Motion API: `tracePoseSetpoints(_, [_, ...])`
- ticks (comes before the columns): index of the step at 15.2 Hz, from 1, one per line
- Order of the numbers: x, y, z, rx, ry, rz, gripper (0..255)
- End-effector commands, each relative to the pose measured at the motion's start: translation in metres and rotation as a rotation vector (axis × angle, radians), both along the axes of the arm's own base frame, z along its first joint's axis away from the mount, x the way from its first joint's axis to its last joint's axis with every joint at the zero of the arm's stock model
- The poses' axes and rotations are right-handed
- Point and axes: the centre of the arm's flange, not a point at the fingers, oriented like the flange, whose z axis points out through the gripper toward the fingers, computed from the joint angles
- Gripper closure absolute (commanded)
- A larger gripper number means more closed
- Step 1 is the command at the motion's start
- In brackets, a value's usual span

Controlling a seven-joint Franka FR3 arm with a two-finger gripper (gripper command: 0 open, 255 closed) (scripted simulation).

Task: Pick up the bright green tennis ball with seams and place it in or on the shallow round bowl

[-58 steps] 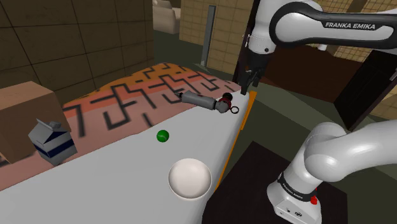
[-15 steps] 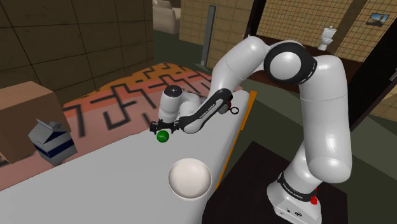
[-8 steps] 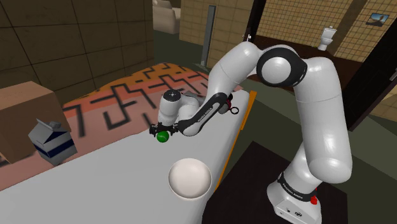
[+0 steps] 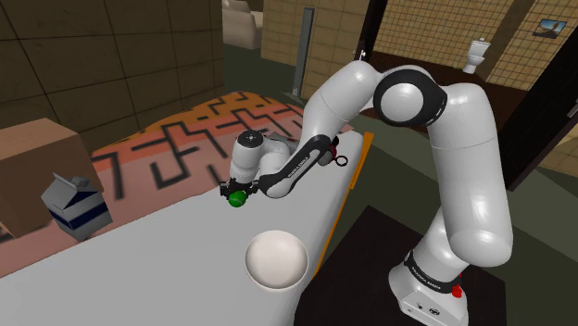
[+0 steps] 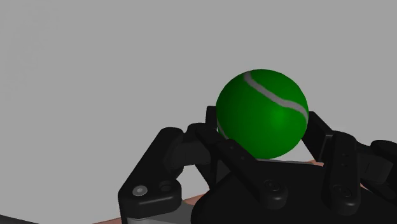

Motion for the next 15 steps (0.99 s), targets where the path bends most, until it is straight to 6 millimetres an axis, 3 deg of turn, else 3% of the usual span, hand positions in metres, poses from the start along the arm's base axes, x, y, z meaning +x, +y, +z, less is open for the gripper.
tracePoseSetpoints(1, [0.0,0.0,0.0,0.0,0.0,0.0,255])
tracePoseSetpoints(7, [0.0,0.0,0.0,0.0,0.0,0.0,255])
tracePoseSetpoints(15, [0.0,0.0,0.042,0.0,0.0,0.0,255])
